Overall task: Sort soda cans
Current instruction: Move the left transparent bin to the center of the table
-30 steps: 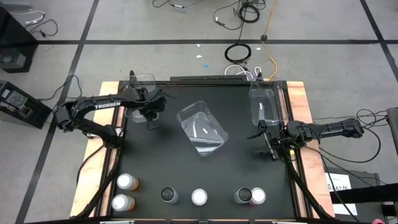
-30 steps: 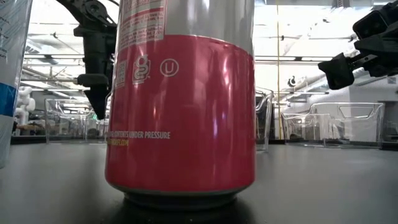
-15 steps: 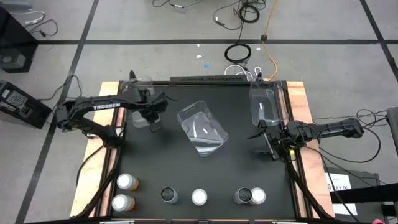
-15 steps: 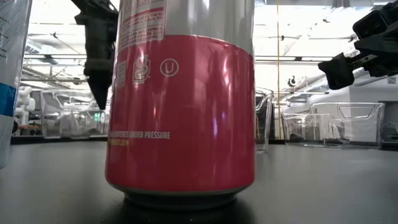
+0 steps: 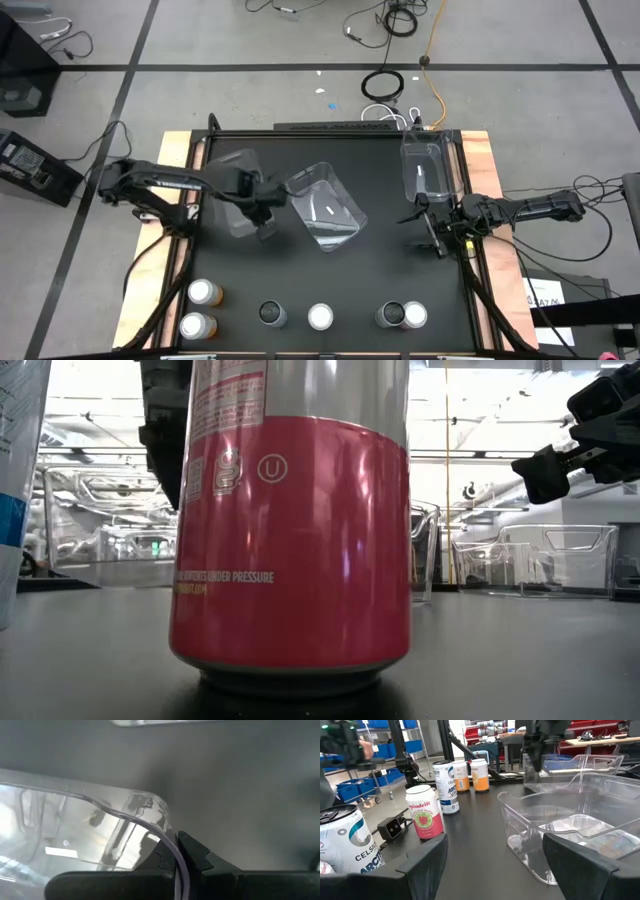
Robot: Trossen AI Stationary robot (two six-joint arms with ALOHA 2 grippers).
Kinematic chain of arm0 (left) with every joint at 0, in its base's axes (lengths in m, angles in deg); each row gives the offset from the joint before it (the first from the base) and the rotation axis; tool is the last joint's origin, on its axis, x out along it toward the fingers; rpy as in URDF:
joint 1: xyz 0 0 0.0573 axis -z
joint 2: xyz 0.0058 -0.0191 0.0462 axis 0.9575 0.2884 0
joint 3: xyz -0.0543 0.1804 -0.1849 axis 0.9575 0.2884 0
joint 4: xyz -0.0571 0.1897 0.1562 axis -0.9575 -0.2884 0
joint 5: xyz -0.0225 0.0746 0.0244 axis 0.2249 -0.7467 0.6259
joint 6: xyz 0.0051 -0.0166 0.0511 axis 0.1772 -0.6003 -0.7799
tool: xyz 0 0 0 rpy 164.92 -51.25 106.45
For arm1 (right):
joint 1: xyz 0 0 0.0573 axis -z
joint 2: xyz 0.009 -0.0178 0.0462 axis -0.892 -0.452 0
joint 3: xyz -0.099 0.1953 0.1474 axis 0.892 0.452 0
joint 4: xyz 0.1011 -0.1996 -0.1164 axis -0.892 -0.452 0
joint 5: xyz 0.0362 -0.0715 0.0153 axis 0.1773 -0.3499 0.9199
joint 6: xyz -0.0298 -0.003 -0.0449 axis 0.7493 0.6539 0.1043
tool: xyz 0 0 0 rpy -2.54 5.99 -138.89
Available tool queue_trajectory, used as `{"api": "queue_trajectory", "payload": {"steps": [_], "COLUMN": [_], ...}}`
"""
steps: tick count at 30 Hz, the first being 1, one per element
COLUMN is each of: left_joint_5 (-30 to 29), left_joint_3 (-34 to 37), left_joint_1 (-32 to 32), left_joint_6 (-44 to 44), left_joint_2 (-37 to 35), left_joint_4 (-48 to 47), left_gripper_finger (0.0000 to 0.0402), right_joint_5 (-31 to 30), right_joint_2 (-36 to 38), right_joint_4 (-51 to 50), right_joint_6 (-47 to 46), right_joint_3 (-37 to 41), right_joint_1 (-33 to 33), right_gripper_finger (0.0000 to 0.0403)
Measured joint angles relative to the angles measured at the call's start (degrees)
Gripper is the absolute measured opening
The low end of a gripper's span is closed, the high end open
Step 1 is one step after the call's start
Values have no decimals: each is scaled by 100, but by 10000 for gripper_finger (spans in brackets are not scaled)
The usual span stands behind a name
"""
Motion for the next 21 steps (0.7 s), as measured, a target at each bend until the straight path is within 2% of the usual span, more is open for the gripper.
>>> {"api": "queue_trajectory", "payload": {"steps": [7, 13, 21], "left_joint_5": [138, 146, 169], "left_joint_3": [-923, -1886, -2571], "left_joint_1": [762, 1059, 1166], "left_joint_6": [328, 291, -653], "left_joint_2": [1056, 1893, 2670], "left_joint_4": [37, 16, -159], "left_gripper_finger": [8, 8, 8], "right_joint_5": [1, 0, 0], "right_joint_2": [0, 0, 0], "right_joint_4": [-2, 0, 0], "right_joint_6": [-1, -2, 0], "right_joint_3": [-1, 0, -2], "right_joint_1": [-2, -1, -2], "right_gripper_finger": [318, 318, 318]}}
